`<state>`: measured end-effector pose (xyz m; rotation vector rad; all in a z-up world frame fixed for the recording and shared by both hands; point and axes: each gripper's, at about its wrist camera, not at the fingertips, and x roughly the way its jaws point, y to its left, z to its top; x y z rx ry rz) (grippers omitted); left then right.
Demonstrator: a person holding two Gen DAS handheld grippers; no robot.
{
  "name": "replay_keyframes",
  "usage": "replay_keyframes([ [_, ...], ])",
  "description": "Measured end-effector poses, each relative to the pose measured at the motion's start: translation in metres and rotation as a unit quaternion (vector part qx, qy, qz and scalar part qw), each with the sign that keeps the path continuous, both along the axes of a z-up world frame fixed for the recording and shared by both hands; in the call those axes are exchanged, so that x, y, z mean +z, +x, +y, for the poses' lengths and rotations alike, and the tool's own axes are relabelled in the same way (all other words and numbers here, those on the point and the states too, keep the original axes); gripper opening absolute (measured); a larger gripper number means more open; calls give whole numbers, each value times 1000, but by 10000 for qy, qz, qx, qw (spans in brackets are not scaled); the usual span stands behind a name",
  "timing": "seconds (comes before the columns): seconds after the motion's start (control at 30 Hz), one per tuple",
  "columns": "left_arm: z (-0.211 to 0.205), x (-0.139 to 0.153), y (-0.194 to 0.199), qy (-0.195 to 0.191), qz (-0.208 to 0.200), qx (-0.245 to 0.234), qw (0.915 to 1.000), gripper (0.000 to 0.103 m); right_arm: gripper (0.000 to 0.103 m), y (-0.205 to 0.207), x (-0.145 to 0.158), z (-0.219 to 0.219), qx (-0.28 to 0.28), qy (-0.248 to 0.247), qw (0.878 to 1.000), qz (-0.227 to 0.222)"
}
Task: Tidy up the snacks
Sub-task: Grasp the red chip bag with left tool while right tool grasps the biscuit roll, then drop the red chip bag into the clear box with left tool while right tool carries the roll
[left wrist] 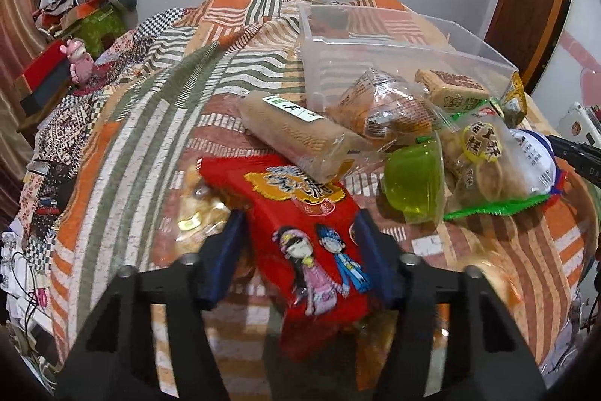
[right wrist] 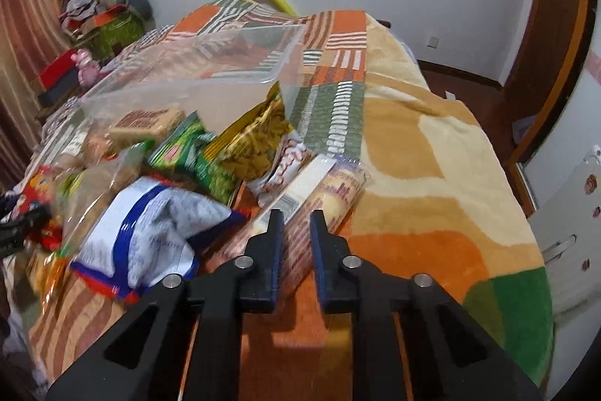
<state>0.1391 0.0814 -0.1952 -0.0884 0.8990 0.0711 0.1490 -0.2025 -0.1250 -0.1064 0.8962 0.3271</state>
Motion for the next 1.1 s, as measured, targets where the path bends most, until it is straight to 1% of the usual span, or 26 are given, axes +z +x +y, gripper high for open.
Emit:
replay_keyframes([
  [0.07, 2, 2, -8, 39, 2, -68, 10000, 53, 13, -4, 0, -2, 66, 54, 9999, 59],
  [0.1, 3, 3, -12, 97, 1, -85, 9999, 51, 13, -5, 1, -1, 65, 43, 9999, 64],
  [0.13, 4, 4, -15, 178, 13, -94, 9998, 45, 13, -6, 3, -3, 43, 58, 9999, 73],
  [0.17, 6, 5, -17, 184, 30, -101, 9998, 44, 13, -6, 4, -4, 15, 87, 9999, 70],
  [0.23, 13, 7, -20, 63, 97, -77, 9999, 44, 19, -3, 6, -7, -61, 178, 9998, 85],
  [0.27, 14, 8, -22, 24, 121, -52, 9999, 44, 30, 0, 7, -7, -123, 184, 9997, 67],
  [0.3, 16, 9, -23, -31, 138, 7, 9999, 44, 44, 1, 7, -7, -190, 162, 9997, 37],
  [0.33, 17, 11, -24, -70, 148, 33, 9999, 46, 51, 2, 7, -6, -262, 144, 9996, -13],
  [0.37, 15, 11, -24, -89, 163, 43, 9998, 52, 61, 2, 7, -4, -293, 135, 9995, -55],
  [0.4, 13, 12, -24, -91, 171, 60, 9998, 59, 64, 5, 6, -2, -303, 100, 9995, -85],
  [0.43, 11, 12, -24, -69, 156, 93, 9998, 72, 66, 8, 5, 1, -288, 58, 9995, -89],
  [0.47, 8, 11, -23, -38, 135, 109, 9998, 80, 67, 9, 3, 4, -263, 28, 9996, -75],
  [0.53, 1, 8, -20, 60, 168, 45, 9998, 84, 70, 18, -4, 12, -185, -80, 9998, -4],
  [0.57, -2, 5, -16, 104, 233, 13, 9997, 85, 71, 22, -8, 15, -175, -145, 9997, 34],
  [0.67, -8, -9, -6, 187, 459, -27, 9988, 85, 71, 32, -22, 20, -178, -270, 9993, 210],
  [0.73, -11, -13, -5, 352, 387, 12, 9986, 85, 71, 35, -28, 18, -218, -181, 9991, 321],
  [0.8, -10, -13, -5, 333, 297, 33, 9990, 85, 70, 38, -31, 14, -249, -35, 9989, 393],
  [0.83, -8, -12, -5, 291, 231, 61, 9993, 82, 69, 38, -31, 12, -270, 8, 9988, 409],
  [0.9, -5, -11, -7, 324, 158, 126, 9993, 71, 55, 39, -32, 11, -325, 0, 9987, 391],
  [0.93, -3, -10, -8, 343, 124, 156, 9992, 63, 52, 38, -32, 10, -337, -12, 9987, 379],
  [0.97, -1, -8, -8, 320, 93, 172, 9993, 57, 47, 37, -31, 10, -345, -14, 9988, 360],
  [1.0, 2, -6, -10, 247, 44, 189, 9995, 54, 41, 35, -31, 10, -349, -18, 9988, 351],
  [1.03, 5, -4, -10, 205, 9, 210, 9996, 47, 40, 33, -31, 10, -360, -43, 9988, 317],
  [1.07, 8, -2, -11, 161, -31, 216, 9996, 43, 36, 31, -30, 9, -363, -48, 9989, 281],
  [1.1, 10, 1, -13, 140, -72, 221, 9996, 41, 36, 28, -28, 9, -356, -49, 9990, 257],
])
